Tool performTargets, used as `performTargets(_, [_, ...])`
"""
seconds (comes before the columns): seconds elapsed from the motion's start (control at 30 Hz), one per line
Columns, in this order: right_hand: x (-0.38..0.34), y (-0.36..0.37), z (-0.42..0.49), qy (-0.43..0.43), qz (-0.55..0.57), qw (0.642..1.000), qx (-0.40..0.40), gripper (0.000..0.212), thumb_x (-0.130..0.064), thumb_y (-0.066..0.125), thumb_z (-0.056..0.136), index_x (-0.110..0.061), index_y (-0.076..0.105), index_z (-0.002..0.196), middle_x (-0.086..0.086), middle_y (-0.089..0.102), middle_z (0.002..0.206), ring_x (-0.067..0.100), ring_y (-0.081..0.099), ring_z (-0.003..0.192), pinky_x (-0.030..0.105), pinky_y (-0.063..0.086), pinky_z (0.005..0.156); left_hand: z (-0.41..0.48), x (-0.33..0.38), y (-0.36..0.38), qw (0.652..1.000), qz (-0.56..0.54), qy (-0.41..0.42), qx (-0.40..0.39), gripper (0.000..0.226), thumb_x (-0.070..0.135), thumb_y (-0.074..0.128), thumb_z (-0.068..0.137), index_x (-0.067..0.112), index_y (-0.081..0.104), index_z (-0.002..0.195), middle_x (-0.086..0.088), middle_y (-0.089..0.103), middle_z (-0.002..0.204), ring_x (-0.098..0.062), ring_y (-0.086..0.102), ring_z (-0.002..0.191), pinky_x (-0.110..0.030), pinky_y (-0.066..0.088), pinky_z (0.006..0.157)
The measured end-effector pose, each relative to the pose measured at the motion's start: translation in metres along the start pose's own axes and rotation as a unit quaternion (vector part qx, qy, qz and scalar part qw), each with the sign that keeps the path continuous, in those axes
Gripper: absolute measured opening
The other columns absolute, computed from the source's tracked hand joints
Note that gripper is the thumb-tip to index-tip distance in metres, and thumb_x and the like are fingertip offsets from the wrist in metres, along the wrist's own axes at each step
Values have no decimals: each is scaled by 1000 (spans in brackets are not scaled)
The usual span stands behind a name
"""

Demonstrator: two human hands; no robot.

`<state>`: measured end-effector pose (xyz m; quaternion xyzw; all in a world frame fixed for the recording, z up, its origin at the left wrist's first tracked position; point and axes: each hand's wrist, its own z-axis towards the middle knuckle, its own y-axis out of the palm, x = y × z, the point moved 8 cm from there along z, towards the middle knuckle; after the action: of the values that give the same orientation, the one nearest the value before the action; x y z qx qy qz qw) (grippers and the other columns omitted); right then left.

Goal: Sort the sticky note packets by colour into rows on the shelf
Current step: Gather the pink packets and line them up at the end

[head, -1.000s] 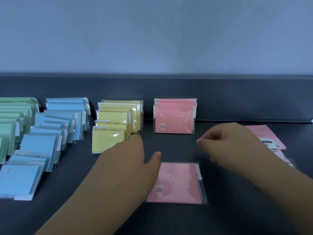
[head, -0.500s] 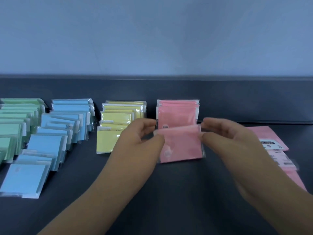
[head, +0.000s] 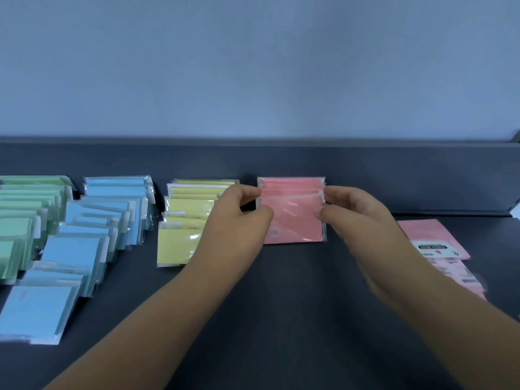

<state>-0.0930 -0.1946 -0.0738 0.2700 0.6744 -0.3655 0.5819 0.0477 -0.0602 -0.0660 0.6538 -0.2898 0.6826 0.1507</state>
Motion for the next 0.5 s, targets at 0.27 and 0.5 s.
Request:
performTargets(0.27, [-5,5,-4,-30,-12,999,-18,48,-14,69,91,-30,58,135,-20,64,128,-8,60,117,15,44,86,6,3,-3,999,-36,34,8,28,3,62,89,27,68,104,23,73,87,9,65,72,-9,47,63])
performTargets(0.5, [1,-5,-2,-40,-32,998,23,40,-9,68,92,-26,64,128,-15,70,123,-5,64,114,14,46,88,-1,5,-6,999,-22,44,0,26,6,60,93,33,62,95,39,65,79,20,60,74,0,40,56])
